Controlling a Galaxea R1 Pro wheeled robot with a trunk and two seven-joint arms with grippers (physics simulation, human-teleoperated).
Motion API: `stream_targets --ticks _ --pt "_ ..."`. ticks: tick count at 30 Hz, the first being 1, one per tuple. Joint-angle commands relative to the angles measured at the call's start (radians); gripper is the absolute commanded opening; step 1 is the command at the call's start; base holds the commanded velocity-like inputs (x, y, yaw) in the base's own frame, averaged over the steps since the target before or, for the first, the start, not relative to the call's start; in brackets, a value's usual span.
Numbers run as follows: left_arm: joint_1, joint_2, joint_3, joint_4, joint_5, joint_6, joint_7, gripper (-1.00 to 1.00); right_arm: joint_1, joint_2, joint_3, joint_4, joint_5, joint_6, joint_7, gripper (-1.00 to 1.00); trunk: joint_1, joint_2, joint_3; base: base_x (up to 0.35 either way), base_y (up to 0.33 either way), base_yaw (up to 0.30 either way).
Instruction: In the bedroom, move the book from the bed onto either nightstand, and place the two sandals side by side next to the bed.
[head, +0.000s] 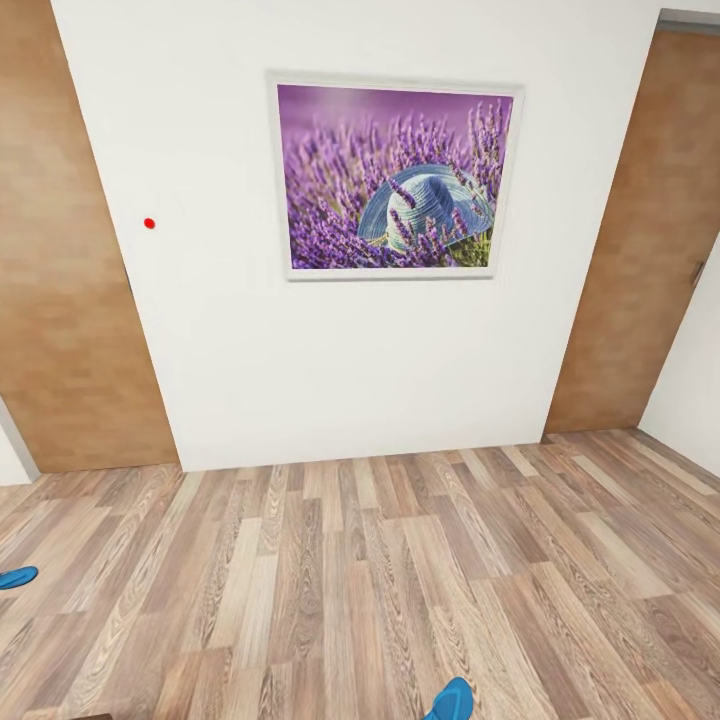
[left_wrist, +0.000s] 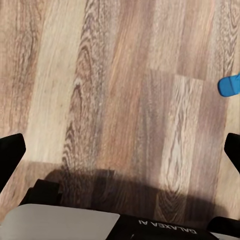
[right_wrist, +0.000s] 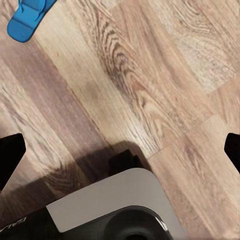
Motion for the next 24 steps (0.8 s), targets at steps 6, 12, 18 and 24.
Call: stream_targets --ticks 6,12,18,24 --pt "0.012 -0.003 0.013 -0.004 0.042 0.040 -0.017 1.00 -0.034 0.014 0.001 0.034 0.026 0.030 -0.006 1.00 0.000 -0.001 -0.001 0.000 0.000 0.000" --pt "0.044 -0.033 -0.021 -0.037 0.008 0.074 -0.016 1.00 -0.030 0.002 0.003 0.007 -0.008 -0.004 -0.010 1.00 0.000 -0.001 -0.001 0.000 0.000 0.000" --pt "0.049 -0.038 -0.039 -0.061 -0.021 0.081 -0.039 1.00 -0.014 0.000 0.002 -0.016 -0.041 -0.037 -0.011 1.00 0.000 -0.001 -0.001 0.000 0.000 0.000" --pt "0.050 -0.039 -0.038 -0.063 -0.024 0.083 -0.048 1.00 -0.010 -0.001 0.001 -0.019 -0.056 -0.063 -0.010 1.00 0.000 -0.001 -0.001 0.000 0.000 0.000"
